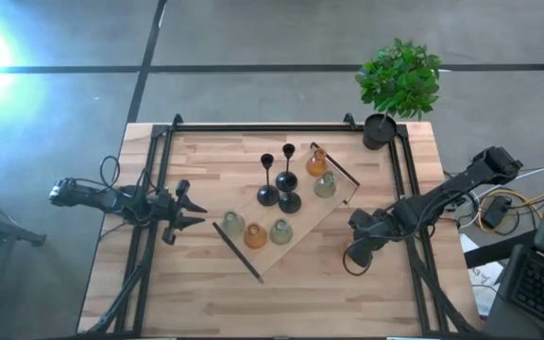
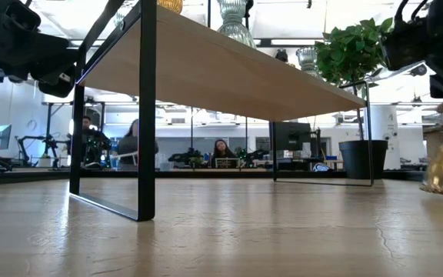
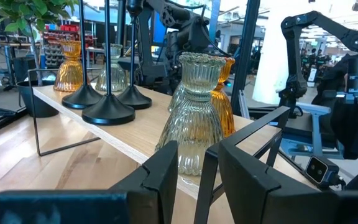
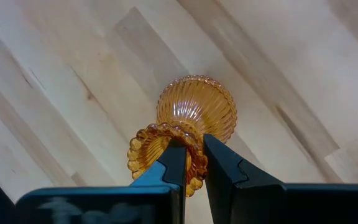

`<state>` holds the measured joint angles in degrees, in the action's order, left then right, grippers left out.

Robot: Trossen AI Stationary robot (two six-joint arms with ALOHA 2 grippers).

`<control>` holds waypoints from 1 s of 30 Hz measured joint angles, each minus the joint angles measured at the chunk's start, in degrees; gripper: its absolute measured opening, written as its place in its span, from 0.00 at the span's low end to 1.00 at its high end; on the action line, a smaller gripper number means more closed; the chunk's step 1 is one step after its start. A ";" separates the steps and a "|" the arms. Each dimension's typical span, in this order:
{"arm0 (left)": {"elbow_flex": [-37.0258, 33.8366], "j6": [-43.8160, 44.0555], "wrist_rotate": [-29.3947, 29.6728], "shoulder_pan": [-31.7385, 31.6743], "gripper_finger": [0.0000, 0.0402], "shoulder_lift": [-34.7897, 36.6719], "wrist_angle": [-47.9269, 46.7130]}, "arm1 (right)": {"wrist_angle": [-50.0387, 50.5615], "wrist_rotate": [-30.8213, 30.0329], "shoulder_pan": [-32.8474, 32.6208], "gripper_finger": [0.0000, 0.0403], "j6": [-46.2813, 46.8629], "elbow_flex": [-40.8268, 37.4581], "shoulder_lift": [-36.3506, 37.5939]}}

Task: Pick & Place candle stick holders
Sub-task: Put the yellow candle holder on the shelf

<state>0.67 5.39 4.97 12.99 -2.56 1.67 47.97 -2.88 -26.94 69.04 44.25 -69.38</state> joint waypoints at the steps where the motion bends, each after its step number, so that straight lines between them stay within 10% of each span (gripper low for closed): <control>1: 0.00 0.00 0.00 0.00 0.30 0.02 0.00 | -0.13 0.65 0.00 0.06 0.02 -0.26 -0.02; 19: 0.00 0.00 -0.02 -0.01 0.30 0.01 0.00 | -5.51 2.95 0.13 0.06 1.21 -3.34 0.13; 30: 0.00 0.00 -0.02 0.00 0.30 0.02 0.00 | -5.26 2.73 0.13 0.29 3.37 -3.54 0.02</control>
<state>0.67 5.39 4.95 12.99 -2.55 1.67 42.71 -0.14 -26.81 72.40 40.71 -69.36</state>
